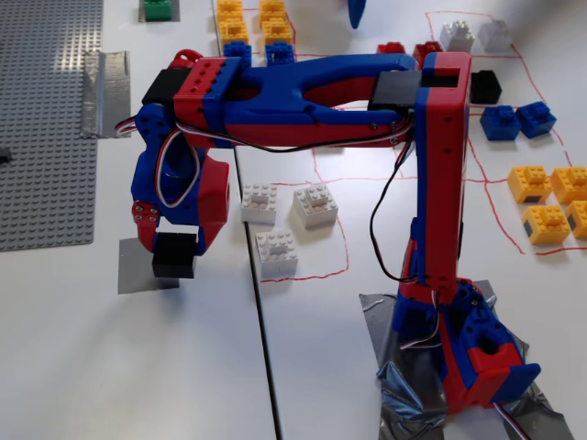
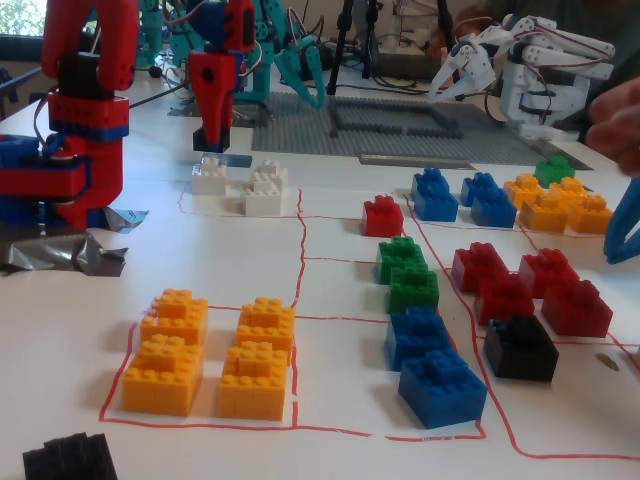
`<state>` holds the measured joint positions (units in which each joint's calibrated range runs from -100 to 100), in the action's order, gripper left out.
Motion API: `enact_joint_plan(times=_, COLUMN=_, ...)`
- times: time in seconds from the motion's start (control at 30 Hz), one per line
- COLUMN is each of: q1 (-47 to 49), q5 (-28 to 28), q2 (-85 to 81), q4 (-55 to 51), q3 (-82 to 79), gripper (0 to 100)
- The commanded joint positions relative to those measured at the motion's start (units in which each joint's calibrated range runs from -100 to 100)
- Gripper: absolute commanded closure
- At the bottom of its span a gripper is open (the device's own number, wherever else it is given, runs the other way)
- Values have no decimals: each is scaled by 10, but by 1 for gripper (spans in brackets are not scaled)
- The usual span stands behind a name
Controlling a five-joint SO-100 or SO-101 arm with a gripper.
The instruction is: Grab the block and put it in the grey marker
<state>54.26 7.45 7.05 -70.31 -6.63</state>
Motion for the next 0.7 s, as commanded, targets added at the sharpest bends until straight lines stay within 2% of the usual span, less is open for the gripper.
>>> enact_joint_plan(times=0.0, q1=8, q5=7, q2=-47, q4=7, q3=16, gripper=99)
enact_joint_plan(times=0.13, q1=10, q5=16, q2=-36, q4=14, q3=17, gripper=93)
enact_joint_plan(times=0.2, q1=10, q5=18, q2=-31, q4=19, q3=18, gripper=85)
enact_joint_plan(times=0.4, q1=16, q5=15, q2=-20, q4=21, q3=32, gripper=78)
enact_joint_plan(times=0.53, q1=16, q5=10, q2=-16, q4=23, q3=41, gripper=77)
enact_joint_plan(times=0.67, q1=19, q5=5, q2=-17, q4=3, q3=89, gripper=89)
